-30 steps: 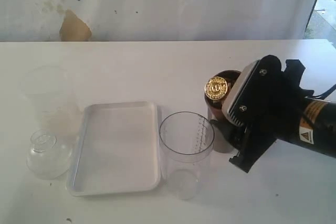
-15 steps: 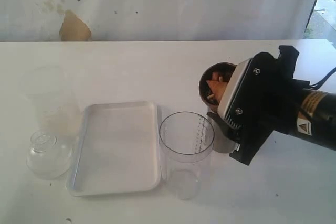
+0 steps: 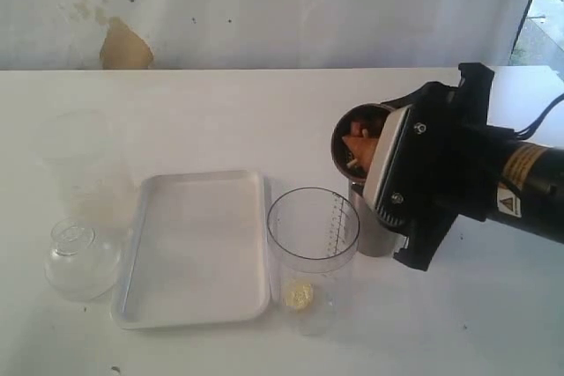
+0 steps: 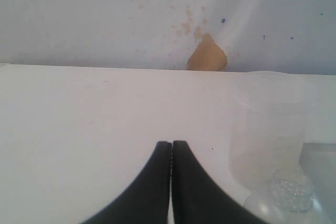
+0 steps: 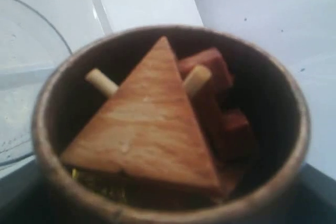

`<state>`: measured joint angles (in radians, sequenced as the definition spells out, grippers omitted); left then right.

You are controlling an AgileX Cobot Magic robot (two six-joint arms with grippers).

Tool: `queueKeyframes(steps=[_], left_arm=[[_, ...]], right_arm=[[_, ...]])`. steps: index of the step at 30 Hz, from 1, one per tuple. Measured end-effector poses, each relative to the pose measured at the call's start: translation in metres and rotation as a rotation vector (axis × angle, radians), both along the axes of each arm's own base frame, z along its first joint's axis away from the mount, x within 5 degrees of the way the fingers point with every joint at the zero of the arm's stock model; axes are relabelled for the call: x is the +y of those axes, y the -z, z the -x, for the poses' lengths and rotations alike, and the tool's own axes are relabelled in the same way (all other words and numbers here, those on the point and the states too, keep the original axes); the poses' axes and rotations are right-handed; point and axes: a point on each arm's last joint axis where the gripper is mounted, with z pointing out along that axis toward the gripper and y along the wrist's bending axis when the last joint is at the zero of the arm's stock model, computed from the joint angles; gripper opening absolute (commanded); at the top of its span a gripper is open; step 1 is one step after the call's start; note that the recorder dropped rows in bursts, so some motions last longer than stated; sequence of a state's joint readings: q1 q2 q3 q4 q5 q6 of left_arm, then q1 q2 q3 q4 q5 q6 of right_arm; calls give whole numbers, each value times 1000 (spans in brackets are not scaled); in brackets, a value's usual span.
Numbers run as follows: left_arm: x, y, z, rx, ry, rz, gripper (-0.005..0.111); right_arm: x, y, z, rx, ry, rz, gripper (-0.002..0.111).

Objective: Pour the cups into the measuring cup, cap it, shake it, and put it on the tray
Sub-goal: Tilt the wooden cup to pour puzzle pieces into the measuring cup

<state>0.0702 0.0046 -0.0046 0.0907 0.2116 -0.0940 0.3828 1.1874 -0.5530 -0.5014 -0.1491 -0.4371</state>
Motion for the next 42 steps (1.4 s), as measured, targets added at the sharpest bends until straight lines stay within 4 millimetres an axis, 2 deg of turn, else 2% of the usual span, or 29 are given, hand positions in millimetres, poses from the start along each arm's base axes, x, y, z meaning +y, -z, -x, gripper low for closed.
queueKeyframes(steps=[6, 13, 42], left_arm=[[0, 0, 0, 0, 0, 0, 1], [0, 0, 0, 0, 0, 0, 1], [0, 0, 0, 0, 0, 0, 1]], right_arm=[[1, -2, -13, 41, 32, 41, 0], [3, -8, -21, 11, 8, 116, 0], [4, -10, -22, -94, -106, 340, 0]])
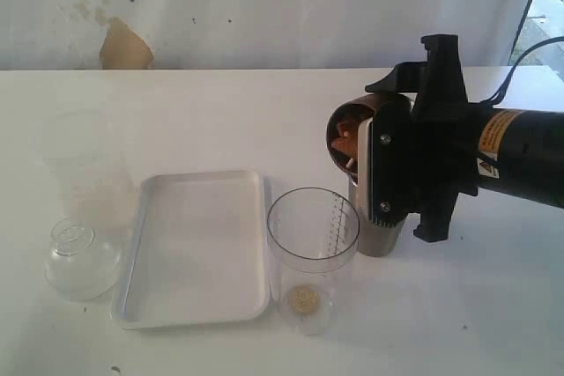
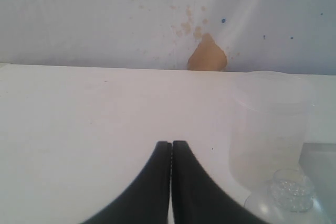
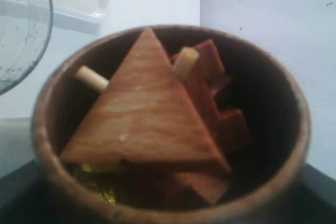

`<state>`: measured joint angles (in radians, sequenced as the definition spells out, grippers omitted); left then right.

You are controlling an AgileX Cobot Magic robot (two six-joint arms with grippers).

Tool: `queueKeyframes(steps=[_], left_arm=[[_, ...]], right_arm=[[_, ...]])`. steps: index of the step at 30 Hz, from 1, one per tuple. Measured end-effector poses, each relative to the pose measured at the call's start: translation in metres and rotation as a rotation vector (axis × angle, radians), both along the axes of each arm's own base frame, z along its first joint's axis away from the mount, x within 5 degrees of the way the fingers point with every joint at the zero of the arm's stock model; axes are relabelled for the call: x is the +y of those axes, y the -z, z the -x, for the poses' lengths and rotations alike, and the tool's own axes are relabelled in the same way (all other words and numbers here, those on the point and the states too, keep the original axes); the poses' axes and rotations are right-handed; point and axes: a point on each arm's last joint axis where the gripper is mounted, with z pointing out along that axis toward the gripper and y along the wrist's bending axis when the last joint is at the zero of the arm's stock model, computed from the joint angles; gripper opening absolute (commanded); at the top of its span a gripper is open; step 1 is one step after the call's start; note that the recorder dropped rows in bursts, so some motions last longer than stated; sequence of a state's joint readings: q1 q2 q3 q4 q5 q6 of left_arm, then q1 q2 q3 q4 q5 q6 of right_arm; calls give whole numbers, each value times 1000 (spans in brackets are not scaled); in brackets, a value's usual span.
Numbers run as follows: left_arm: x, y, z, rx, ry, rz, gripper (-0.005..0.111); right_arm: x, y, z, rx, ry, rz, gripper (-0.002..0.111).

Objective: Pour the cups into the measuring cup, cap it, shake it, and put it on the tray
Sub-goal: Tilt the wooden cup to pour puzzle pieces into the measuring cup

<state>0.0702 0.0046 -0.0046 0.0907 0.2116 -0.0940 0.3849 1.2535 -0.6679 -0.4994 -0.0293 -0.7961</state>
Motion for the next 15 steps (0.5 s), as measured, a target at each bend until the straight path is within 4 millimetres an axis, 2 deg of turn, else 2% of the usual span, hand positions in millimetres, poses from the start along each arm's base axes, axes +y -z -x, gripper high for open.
queueKeyframes(steps=[15], left_arm=[[0, 0, 0, 0, 0, 0, 1]], right_arm=[[1, -7, -4, -15, 7, -20, 0]])
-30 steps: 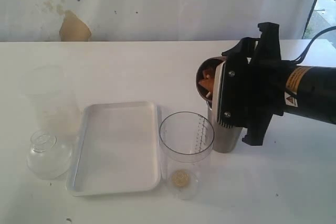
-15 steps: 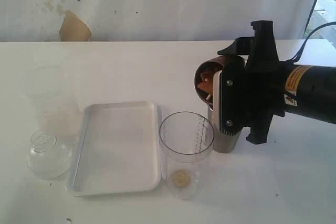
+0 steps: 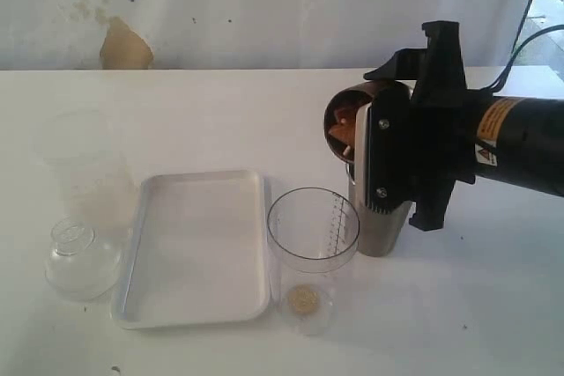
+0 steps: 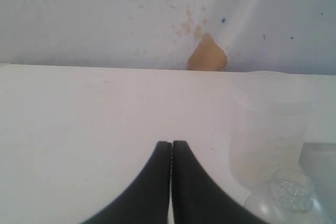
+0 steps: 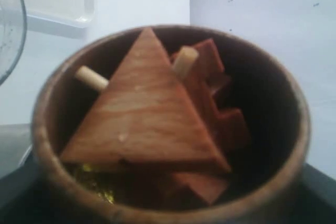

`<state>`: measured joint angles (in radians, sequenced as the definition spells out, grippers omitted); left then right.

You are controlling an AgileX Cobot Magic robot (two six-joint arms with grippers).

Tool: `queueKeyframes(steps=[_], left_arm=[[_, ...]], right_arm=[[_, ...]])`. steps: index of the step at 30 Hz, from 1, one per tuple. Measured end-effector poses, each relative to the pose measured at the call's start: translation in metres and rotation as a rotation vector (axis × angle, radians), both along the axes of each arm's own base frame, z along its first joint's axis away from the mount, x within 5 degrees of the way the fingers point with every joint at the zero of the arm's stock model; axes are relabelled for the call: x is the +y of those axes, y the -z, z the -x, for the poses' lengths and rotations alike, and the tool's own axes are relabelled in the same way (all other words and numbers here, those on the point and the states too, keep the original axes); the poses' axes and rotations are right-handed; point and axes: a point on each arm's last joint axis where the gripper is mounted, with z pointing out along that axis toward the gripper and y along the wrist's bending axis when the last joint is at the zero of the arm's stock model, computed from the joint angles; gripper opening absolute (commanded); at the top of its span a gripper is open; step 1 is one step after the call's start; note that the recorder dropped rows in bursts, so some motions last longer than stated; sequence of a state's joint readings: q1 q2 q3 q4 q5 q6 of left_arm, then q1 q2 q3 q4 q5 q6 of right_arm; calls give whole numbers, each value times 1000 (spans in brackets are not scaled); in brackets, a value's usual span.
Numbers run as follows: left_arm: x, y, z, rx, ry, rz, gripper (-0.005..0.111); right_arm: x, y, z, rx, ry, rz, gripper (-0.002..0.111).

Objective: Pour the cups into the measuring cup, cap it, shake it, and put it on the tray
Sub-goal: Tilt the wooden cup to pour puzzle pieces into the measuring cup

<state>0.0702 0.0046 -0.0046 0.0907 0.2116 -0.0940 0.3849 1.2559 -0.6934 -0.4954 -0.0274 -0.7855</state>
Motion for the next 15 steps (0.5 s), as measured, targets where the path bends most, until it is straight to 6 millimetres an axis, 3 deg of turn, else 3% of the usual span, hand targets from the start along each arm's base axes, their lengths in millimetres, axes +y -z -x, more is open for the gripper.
queueKeyframes(steps=[8, 15], left_arm=[[0, 0, 0, 0, 0, 0, 1], [0, 0, 0, 0, 0, 0, 1]], right_arm=[[4, 10, -10, 37, -2, 16, 0], [6, 6, -12, -1, -30, 50, 0]])
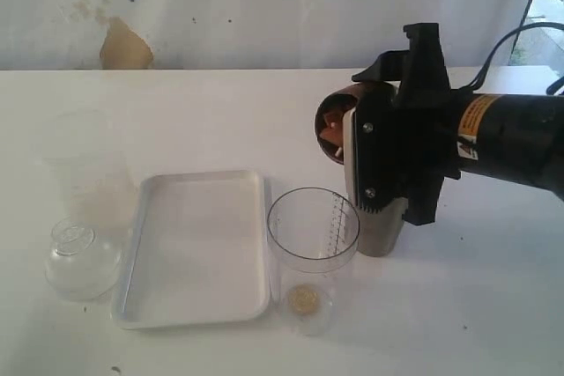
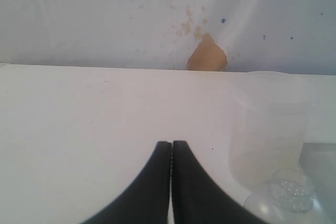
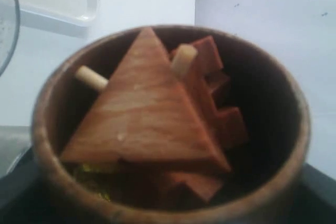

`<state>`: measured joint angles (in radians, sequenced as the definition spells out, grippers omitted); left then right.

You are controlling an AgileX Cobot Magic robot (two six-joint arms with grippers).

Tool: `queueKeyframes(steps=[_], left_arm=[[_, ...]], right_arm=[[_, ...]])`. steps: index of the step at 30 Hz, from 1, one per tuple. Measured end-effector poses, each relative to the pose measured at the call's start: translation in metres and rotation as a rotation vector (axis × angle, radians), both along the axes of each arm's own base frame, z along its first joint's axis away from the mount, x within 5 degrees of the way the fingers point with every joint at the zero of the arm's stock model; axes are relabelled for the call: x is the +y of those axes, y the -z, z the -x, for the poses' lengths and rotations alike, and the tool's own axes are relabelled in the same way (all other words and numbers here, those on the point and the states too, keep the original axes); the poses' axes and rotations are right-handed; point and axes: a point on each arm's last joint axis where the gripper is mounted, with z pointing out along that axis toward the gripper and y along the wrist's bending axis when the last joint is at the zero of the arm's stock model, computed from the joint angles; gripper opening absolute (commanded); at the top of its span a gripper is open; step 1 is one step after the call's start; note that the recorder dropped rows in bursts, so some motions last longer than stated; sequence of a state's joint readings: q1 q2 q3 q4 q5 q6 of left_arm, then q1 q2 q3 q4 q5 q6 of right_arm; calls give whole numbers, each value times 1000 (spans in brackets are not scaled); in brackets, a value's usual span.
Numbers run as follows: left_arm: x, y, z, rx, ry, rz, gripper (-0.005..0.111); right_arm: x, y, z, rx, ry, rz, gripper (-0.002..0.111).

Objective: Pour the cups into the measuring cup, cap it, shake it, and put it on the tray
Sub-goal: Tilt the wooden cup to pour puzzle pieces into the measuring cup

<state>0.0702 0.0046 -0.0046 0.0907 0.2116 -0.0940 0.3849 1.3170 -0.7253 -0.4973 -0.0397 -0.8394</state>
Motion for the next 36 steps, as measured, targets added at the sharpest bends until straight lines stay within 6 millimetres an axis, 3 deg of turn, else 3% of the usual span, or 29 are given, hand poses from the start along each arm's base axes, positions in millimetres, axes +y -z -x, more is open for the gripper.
queueKeyframes(steps=[11, 36], left_arm=[[0, 0, 0, 0, 0, 0, 1], [0, 0, 0, 0, 0, 0, 1]], right_arm=[[0, 0, 0, -85, -109, 197, 0], [5, -6, -1, -253, -247, 371, 0]])
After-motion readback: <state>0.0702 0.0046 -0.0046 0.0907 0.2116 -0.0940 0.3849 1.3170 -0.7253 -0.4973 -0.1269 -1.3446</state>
